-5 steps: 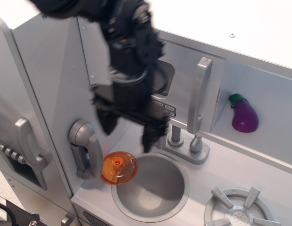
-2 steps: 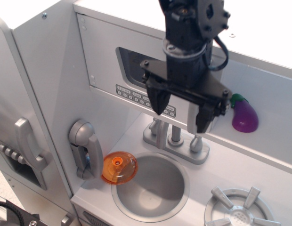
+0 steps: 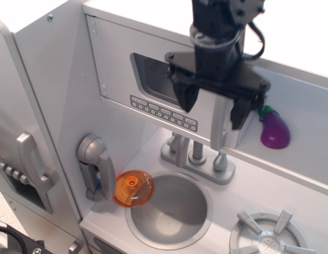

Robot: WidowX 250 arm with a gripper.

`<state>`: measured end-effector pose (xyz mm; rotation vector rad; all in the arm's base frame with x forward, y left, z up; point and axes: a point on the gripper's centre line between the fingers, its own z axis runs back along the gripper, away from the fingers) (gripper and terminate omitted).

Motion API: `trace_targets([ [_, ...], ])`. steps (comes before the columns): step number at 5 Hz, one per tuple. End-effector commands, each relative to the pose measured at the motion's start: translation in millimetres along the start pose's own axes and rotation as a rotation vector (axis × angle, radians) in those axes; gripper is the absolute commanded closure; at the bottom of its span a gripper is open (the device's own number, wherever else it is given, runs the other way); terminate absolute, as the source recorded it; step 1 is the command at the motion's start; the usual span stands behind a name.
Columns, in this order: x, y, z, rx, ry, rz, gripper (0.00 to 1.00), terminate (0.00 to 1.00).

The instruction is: Open microwave

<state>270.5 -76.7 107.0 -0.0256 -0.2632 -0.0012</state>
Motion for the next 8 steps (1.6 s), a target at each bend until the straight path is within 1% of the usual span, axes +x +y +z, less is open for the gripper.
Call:
trace_targets([
  [1, 17, -6, 7, 0.000, -0.088, 0.019, 0.00, 0.00],
  [2, 14, -7, 4, -0.008, -0.094, 0.014, 1.00, 0.00],
  [3, 14, -7, 0, -0.004, -0.109, 0.002, 1.00, 0.00],
  [4, 14, -6, 2, -0.020, -0.113, 0.009, 1.00, 0.00],
  [5, -1, -3, 3, -0.022, -0.100, -0.008, 1.00, 0.00],
  [7, -43, 13, 17, -0.041, -0.050, -0.036, 1.00, 0.00],
  [8, -63, 27, 27, -0.039, 0.100, -0.036, 0.00, 0.00],
])
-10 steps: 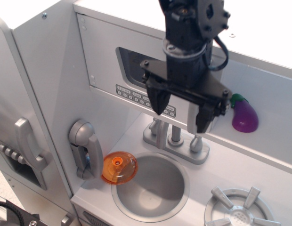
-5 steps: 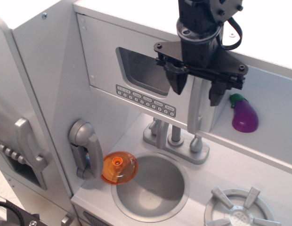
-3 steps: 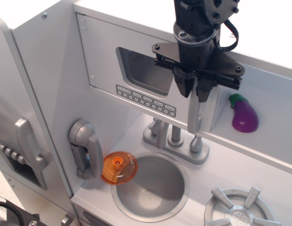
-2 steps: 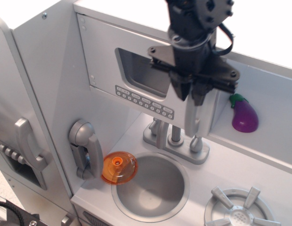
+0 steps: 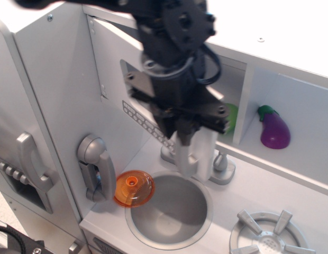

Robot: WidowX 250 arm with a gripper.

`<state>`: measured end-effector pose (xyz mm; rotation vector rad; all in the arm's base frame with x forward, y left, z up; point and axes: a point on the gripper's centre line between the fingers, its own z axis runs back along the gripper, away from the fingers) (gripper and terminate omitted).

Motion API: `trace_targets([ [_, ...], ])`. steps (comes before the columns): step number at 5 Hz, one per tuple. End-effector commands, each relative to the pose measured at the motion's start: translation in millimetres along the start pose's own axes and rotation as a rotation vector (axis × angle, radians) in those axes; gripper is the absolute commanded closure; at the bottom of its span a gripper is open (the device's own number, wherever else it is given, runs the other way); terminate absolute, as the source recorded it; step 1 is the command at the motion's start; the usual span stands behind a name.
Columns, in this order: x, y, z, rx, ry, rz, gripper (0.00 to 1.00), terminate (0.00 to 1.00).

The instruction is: Open microwave

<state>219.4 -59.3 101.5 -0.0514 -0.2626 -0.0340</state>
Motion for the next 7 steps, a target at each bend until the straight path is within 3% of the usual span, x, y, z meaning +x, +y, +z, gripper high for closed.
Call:
trace_targets([
  [1, -21, 0, 22, -0.010, 0.258, -0.038, 0.00, 0.00],
  [2, -23, -35, 16, -0.011, 0.315, -0.127, 0.00, 0.00],
  [3, -17, -67, 14, -0.046, 0.287, -0.167, 0.00, 0.00],
  [4, 1, -97, 14, -0.136, 0.311, -0.156, 0.00, 0.00],
  [5, 27, -110, 18, -0.130, 0.215, -0.143, 0.00, 0.00],
  [6, 56, -92, 21, -0.096, 0.126, -0.069, 0.00, 0.00],
  [7, 67, -61, 21, -0.056, 0.086, -0.025, 0.00, 0.00],
])
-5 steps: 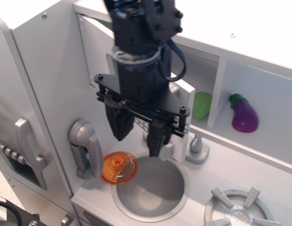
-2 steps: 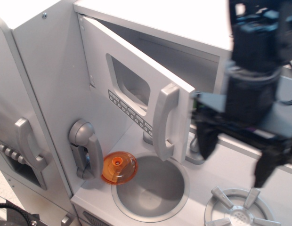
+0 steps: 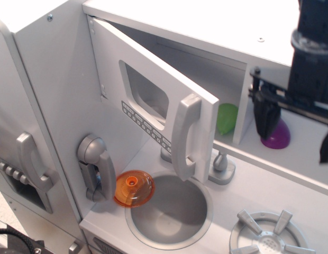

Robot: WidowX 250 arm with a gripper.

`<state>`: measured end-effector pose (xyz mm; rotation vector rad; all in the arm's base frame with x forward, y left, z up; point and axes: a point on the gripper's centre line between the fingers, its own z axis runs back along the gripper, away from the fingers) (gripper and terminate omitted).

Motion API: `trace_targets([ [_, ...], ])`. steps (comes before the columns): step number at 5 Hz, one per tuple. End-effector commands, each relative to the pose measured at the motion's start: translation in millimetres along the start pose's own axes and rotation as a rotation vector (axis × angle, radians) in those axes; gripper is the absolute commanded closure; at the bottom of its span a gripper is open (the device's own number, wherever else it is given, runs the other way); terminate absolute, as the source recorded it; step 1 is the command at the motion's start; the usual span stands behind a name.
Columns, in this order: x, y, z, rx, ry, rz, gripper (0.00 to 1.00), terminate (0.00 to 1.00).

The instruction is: Open microwave

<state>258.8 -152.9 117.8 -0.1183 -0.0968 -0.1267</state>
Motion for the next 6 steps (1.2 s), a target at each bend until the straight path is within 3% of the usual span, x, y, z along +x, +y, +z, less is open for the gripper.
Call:
trace_targets([
  [1, 11, 56, 19, 0.072, -0.050, 0.084, 0.00, 0.00],
  [2, -2, 73, 9, 0.079, -0.030, 0.093, 0.00, 0.00],
  [3, -24, 82, 11, 0.089, -0.047, 0.066, 0.00, 0.00],
  [5, -87, 128, 17, 0.142, -0.052, 0.027, 0.00, 0.00],
  [6, -105, 153, 25, 0.169, -0.058, 0.024, 0.00, 0.00],
])
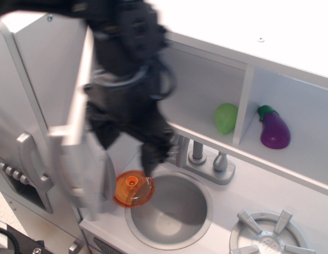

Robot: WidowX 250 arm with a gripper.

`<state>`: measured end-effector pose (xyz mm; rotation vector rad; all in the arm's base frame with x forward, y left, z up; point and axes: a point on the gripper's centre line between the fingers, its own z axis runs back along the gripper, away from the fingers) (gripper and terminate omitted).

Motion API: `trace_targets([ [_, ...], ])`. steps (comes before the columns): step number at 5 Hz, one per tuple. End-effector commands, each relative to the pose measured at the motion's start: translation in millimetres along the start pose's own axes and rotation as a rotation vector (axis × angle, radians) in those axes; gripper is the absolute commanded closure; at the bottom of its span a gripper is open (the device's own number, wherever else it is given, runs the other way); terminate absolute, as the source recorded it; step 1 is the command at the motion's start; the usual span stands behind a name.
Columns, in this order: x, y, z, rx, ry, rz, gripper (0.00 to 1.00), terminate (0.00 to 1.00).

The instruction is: Open microwave

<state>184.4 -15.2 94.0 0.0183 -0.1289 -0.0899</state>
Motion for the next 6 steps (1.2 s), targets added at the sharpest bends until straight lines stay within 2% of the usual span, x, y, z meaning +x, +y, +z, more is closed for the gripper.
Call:
trace_targets([
  [1, -21, 40, 26, 0.007, -0.028, -0.015, 0.00, 0.00],
  [2, -16, 18, 34, -0.037, -0.018, -0.038, 0.00, 0.00],
  [3, -12, -3, 53, -0.095, -0.024, -0.052, 0.00, 0.00],
  [4, -8, -3, 70, -0.130, -0.029, -0.038, 0.00, 0.00],
  [5, -8, -3, 70, -0.130, -0.029, -0.038, 0.00, 0.00],
  [6, -8, -3, 70, -0.130, -0.029, -0.038, 0.00, 1.00],
])
